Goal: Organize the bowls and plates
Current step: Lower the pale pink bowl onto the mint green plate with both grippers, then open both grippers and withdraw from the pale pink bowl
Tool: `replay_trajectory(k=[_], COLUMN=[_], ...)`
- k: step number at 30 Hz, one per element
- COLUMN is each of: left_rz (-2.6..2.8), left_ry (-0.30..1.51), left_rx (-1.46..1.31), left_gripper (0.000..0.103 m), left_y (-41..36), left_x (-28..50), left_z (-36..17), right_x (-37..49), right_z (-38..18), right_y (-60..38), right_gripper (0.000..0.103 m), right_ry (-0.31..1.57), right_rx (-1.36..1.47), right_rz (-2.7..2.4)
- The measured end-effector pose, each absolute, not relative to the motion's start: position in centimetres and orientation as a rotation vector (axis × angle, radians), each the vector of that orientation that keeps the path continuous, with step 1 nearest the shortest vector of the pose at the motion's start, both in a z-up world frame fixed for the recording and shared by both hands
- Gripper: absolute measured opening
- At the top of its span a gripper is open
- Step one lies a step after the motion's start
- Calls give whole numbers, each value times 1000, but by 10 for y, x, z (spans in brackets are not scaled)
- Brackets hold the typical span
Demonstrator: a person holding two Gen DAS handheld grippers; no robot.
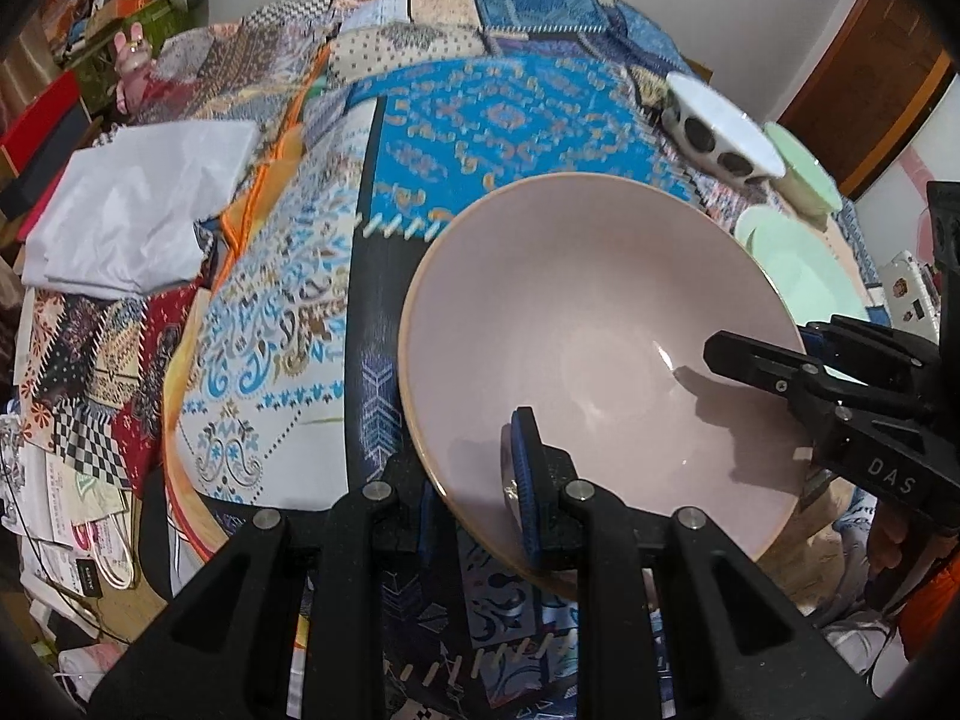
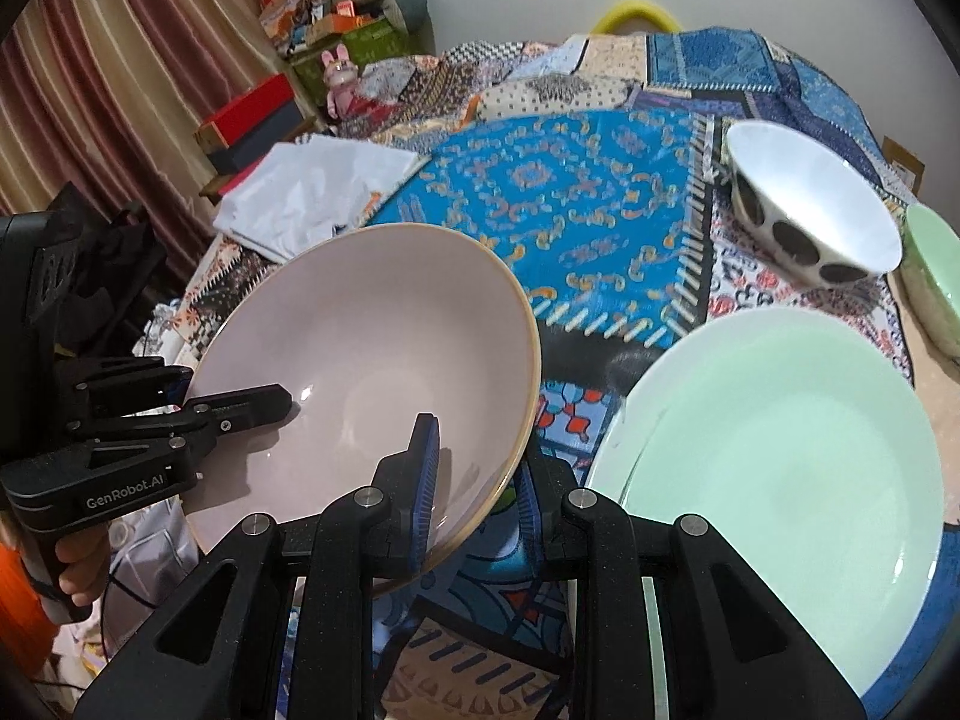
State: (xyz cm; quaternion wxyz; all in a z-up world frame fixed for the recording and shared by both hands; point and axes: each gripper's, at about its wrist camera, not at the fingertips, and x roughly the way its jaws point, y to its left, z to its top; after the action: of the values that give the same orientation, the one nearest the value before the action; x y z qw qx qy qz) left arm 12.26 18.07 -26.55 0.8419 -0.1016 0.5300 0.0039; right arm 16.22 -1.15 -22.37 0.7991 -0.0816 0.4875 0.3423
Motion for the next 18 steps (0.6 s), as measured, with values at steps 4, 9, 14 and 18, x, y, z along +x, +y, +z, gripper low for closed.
replay_trajectory(k=[4,9,14,18], left_rz=[10,52,85,113], left_ry=[1108,1069,1038,1026], left_rx=[-207,-186,-180,-153], left_gripper=[21,21,27,40], left_y=[180,183,187,184], left_x=[121,116,111,111], left_z=[-266,-253,-235,-220], right_x=[160,159,158,157], right_z=[-224,-215,-203,-188], right_y=[-13,-18,-28,-40], right_gripper=[25,25,28,46], right_ry=[1050,1022,984,943], right_rx=[-189,-202,-182,-165], right_rz=[747,744,735,717])
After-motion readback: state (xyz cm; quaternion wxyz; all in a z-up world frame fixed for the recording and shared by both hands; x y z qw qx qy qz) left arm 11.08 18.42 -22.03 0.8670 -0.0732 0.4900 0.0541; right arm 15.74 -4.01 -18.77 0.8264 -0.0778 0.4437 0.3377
